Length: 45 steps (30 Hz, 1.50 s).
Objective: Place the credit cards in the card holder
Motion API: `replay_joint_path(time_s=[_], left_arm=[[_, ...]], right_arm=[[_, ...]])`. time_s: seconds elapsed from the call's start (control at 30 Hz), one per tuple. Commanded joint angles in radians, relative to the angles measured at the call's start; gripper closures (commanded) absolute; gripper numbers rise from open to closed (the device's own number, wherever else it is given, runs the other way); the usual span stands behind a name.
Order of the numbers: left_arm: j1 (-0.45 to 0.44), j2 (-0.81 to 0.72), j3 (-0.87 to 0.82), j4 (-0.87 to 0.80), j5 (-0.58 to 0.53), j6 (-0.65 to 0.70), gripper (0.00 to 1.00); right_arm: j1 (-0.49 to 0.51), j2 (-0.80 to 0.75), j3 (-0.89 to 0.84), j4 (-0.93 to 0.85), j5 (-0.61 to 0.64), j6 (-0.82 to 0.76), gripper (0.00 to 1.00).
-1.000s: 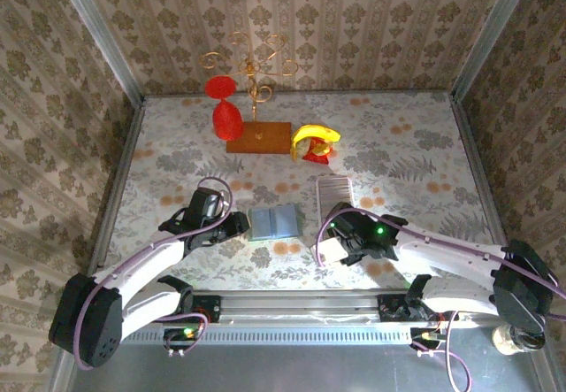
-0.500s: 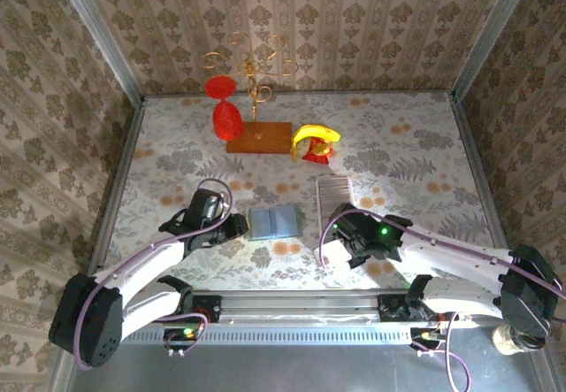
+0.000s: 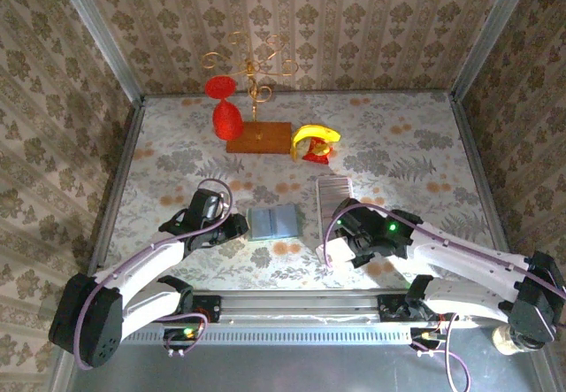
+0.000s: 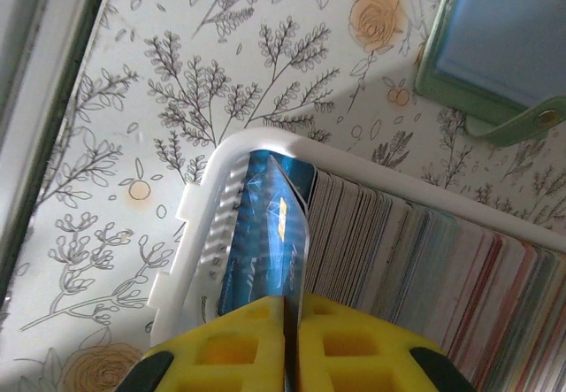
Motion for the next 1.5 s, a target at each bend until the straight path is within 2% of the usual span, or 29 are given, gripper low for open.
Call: replay_joint_path(time_s=[0.0,0.1,0.2,0.27,0.43,0.5,0.6,0.7,0.83,0.93,1.07,1.27,1.47], left_arm=[[-0.003,-0.013,-0.010,-0.019,0.000,-0.006,0.63],[-0.003,-0.014,-0.004,-0.026,-0.004,0.000,0.63],[-0.002,-0.016,0.002,-0.036,-0.011,0.004,0.63],[-0.002,-0.014,0.004,-0.037,-0.015,0.004,0.63],[0.000,-0.007,0.013,-0.039,-0.022,0.002,0.63],[0.000,0.001,0.016,-0.040,-0.023,0.000,0.64],[0.001,0.013,0.018,-0.038,-0.025,-0.003,0.65],[0.001,0.022,0.022,-0.036,-0.029,-0.008,0.68],[0.004,0.044,0.038,-0.033,-0.024,-0.002,0.76],[0.006,0.070,0.057,-0.026,-0.002,0.010,0.84],[0.006,0.095,0.065,-0.008,0.005,0.024,0.91],[0.009,0.148,0.071,0.023,0.018,0.040,1.00],[0.009,0.198,0.070,0.044,0.031,0.048,1.00]], right_arm=[[0.002,-0.028,0.061,-0.107,-0.045,0.051,0.93],[0.002,-0.043,0.104,-0.167,-0.077,0.086,1.00],[0.002,-0.074,0.145,-0.186,-0.099,0.147,1.00],[0.002,-0.096,0.158,-0.130,-0.096,0.230,1.00],[0.003,-0.103,0.162,0.136,-0.150,0.628,1.00],[0.001,-0.080,0.138,0.298,-0.145,0.870,1.00],[-0.001,0.014,0.149,0.415,-0.088,1.208,1.00],[-0.012,0.169,0.233,0.378,-0.060,1.462,1.00],[-0.040,0.400,0.376,0.282,-0.142,1.679,1.00],[-0.064,0.511,0.408,0.294,-0.198,1.842,1.00],[-0.071,0.617,0.415,0.364,-0.211,1.952,1.00],[-0.075,0.705,0.464,0.385,-0.150,1.978,1.00],[-0.075,0.735,0.458,0.436,-0.151,1.977,1.00]])
